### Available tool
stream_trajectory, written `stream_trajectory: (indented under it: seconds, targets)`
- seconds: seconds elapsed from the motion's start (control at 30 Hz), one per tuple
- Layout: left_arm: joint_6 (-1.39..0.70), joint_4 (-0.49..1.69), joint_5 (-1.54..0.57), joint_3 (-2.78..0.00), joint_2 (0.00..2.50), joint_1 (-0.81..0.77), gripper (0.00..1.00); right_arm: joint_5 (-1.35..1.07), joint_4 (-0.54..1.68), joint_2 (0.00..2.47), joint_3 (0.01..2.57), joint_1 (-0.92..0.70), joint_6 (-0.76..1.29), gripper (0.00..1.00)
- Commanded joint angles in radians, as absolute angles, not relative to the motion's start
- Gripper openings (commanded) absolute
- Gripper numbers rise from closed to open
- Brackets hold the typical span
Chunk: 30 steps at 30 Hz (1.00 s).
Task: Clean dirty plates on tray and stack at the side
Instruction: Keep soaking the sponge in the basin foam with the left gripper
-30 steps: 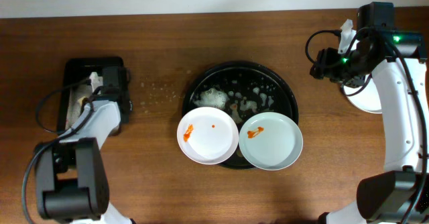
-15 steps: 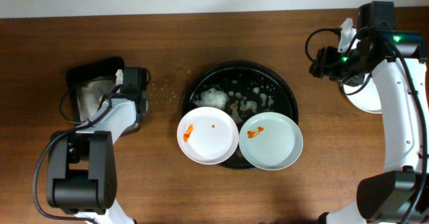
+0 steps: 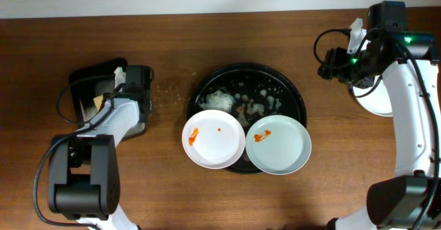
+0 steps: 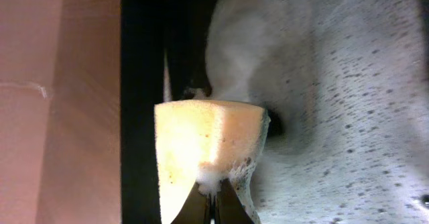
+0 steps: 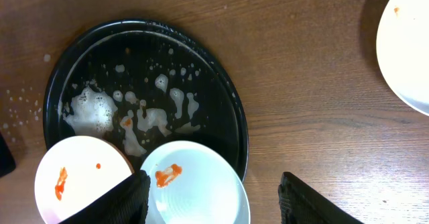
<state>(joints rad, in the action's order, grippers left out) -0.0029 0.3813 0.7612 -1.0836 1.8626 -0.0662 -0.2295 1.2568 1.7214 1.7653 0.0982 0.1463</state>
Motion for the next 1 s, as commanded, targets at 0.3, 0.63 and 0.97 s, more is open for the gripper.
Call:
stream_trajectory:
  seconds: [0.3,0.63,0.97]
  targets:
    - [-0.142,0.280,-0.520,-1.096,1.768,0.337,0.00,-0.240,1.261,1.724,1.766,0.092,0.139,0.63]
    - [-0.141,0.143,-0.739,-0.961,1.768,0.559,0.00,-0.251,1.269,1.724,1.766,0.092,0.139,0.63]
    - [-0.141,0.144,-0.669,-0.931,1.769,0.621,0.00,-0.255,1.270,1.724,1.766,0.092,0.139,0.63]
